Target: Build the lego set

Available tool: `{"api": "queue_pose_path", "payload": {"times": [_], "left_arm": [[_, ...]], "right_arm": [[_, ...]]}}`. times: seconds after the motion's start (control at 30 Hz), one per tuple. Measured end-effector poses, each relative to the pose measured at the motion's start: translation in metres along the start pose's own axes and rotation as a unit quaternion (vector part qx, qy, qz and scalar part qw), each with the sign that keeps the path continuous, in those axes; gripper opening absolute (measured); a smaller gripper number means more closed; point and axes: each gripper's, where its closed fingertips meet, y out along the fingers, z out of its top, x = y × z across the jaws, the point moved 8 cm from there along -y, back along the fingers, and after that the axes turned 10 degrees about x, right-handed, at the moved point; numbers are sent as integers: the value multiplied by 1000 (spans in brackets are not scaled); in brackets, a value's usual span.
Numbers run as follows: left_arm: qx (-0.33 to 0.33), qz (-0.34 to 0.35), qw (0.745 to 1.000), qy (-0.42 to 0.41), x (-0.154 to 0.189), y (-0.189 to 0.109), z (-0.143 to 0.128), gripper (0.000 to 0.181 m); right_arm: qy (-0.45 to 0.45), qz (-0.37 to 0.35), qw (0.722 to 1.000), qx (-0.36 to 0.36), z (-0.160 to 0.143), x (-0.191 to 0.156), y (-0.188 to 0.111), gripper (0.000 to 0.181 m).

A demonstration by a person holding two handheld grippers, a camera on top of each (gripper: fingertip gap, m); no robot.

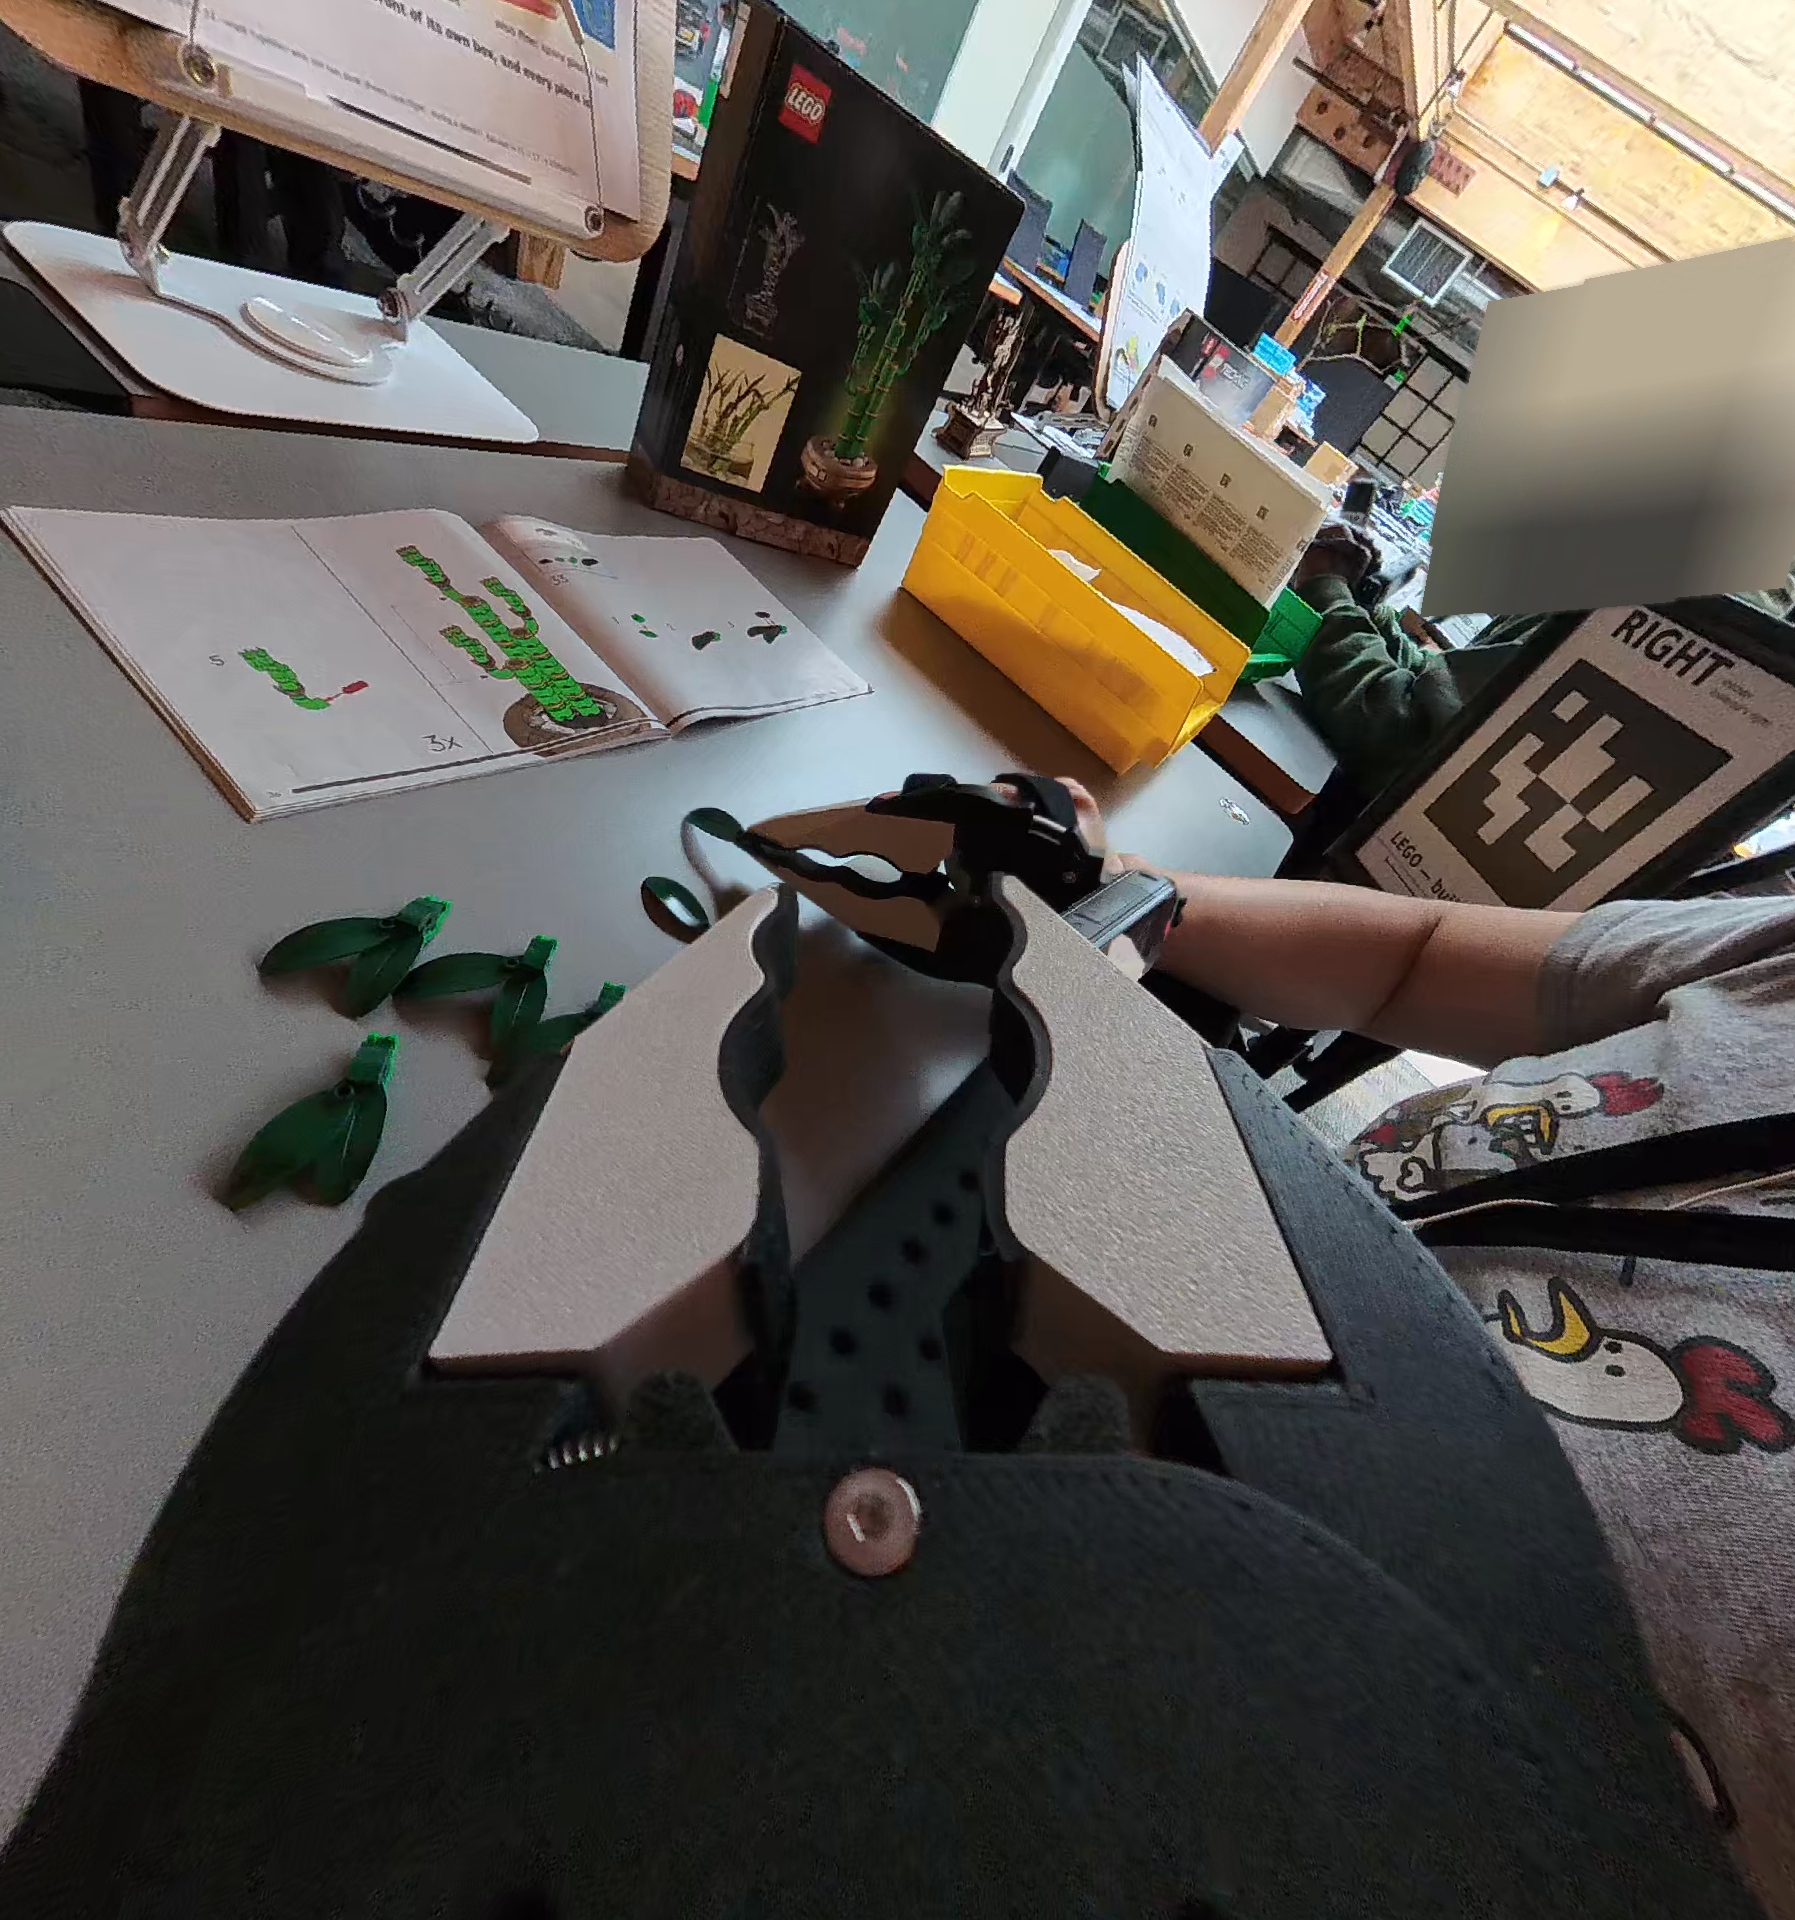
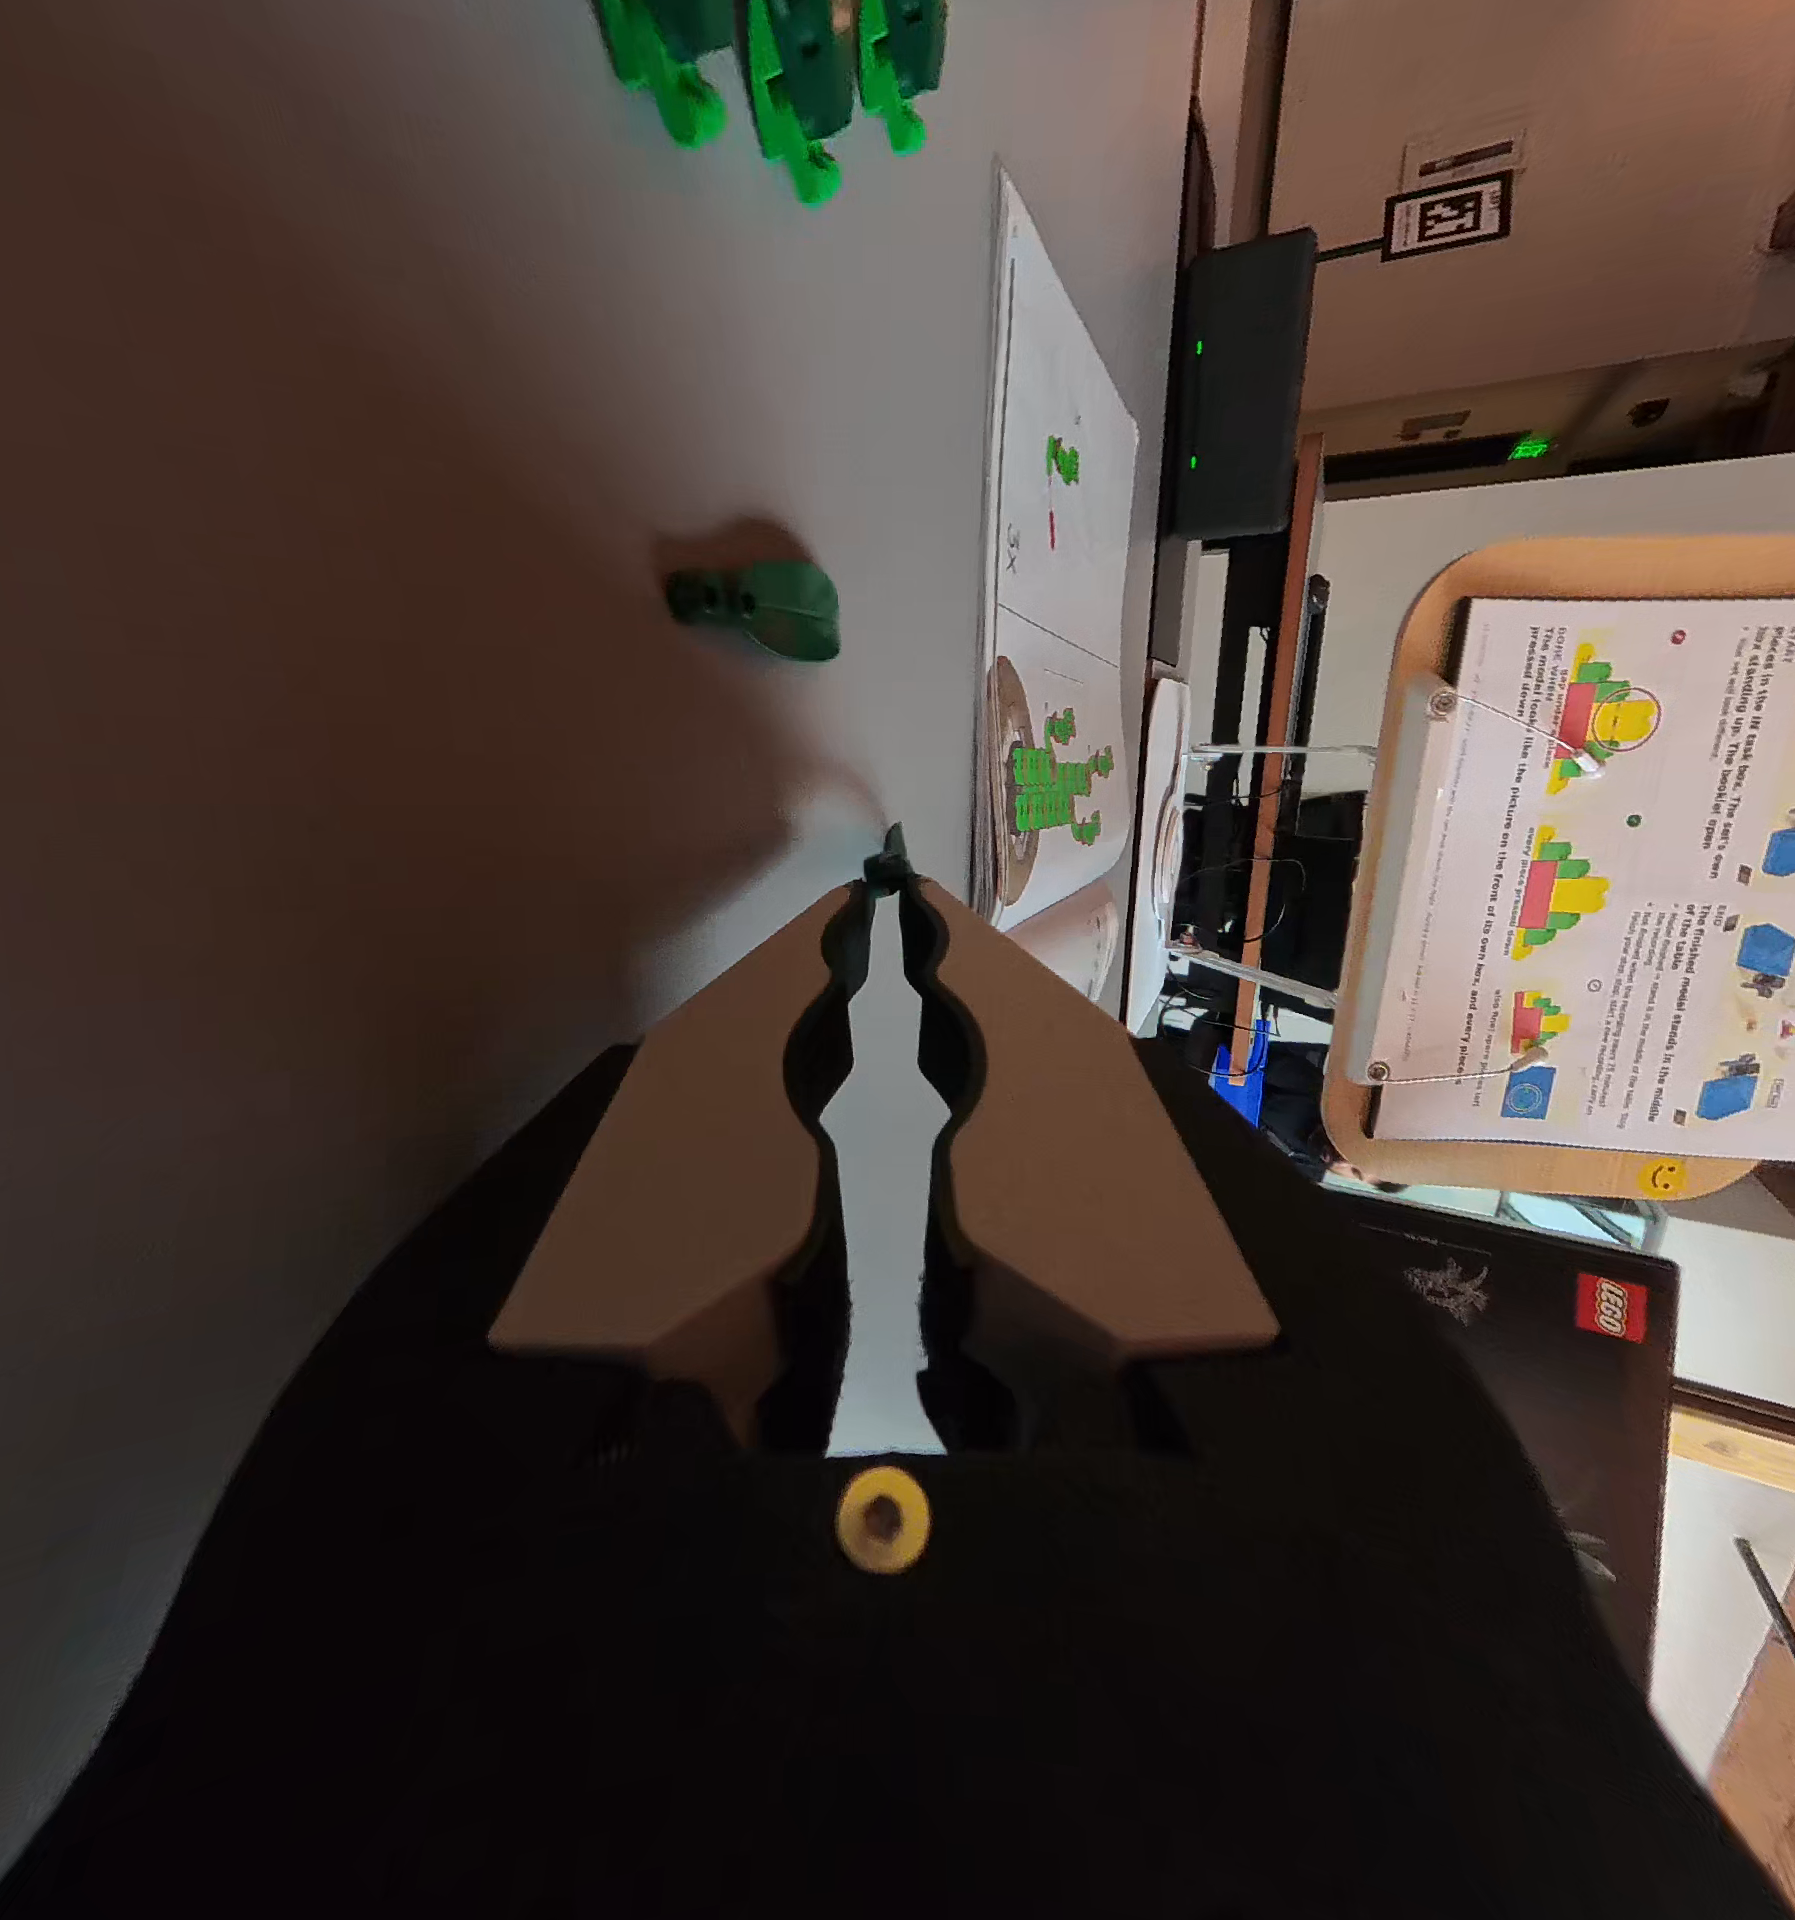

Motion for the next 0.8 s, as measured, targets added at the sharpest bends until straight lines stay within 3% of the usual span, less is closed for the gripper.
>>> {"api": "queue_pose_path", "payload": {"times": [0.2, 0.53, 0.6, 0.7, 0.8], "left_arm": [[10, 13, 1000, -7, -2, -16, -3, 36], [33, 64, 997, -5, -26, -66, 3, 41], [41, 90, 995, 11, -36, -81, 16, 42], [82, 138, 985, 66, -50, -111, 57, 43], [99, 203, 964, 138, -65, -139, 110, 50]], "right_arm": [[43, 41, 998, 25, 11, -6, 0, 7], [243, 133, 959, 51, 9, 2, -15, 14], [305, 153, 937, 72, 8, 4, -20, 21], [403, 139, 898, 109, -1, 15, -24, 23], [423, 59, 896, 123, -21, 32, -24, 24]]}}
